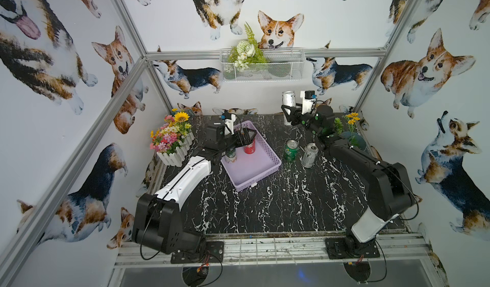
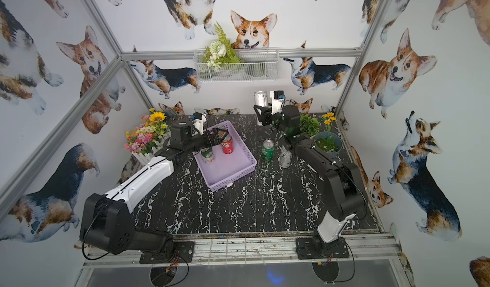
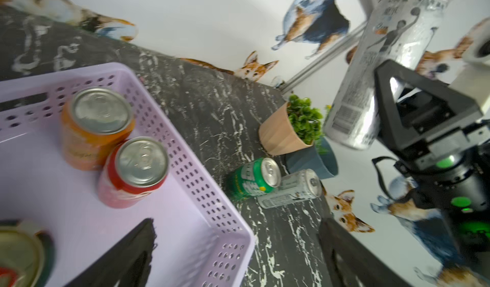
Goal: Take out the drinks from the basket
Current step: Pick up the drink from the center of the board, then place the drink at the center of the board.
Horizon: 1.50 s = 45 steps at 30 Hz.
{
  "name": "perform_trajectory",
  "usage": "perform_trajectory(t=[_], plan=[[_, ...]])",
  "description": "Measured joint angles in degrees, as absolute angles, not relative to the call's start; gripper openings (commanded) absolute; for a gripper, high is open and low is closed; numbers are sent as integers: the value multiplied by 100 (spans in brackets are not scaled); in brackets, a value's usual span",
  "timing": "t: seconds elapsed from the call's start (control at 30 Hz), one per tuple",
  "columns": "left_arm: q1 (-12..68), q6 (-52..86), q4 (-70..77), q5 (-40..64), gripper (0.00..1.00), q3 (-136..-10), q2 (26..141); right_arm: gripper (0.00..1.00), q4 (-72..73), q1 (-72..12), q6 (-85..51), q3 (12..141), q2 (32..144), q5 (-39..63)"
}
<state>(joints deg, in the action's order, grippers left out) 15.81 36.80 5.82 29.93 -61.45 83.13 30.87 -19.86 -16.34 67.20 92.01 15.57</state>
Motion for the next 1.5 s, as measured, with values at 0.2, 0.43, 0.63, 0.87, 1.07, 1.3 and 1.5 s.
perform_trajectory(t=[0.2, 0.43, 0.63, 0.87, 1.07, 1.3, 1.5], plan=[[1584, 4353, 1911, 3964, 100, -5992, 8685, 0, 2886, -2491, -1754, 5450, 8370, 1496], [2014, 4644, 2580, 4425, 100, -6003, 9131, 0, 2783, -2773, -1914, 4947, 8162, 1723], [2204, 4856, 2971, 4545, 100, -5994, 9338, 0, 2786, -2936, -2053, 4919, 8315, 2040], [2257, 4989, 3159, 4582, 100, -6007, 9384, 0, 2764, -3114, -2060, 5131, 8604, 2117], [2285, 5063, 3170, 4458, 35, -6045, 9463, 0, 2818, -3148, -2064, 5129, 8650, 2200], [2322, 4963, 3094, 4276, 0, -6064, 9494, 2, 2982, -3148, -2110, 5074, 8639, 2178], [2611, 4593, 2641, 3839, 0, -6322, 9564, 100, 2897, -3148, -2123, 5013, 8565, 1940]])
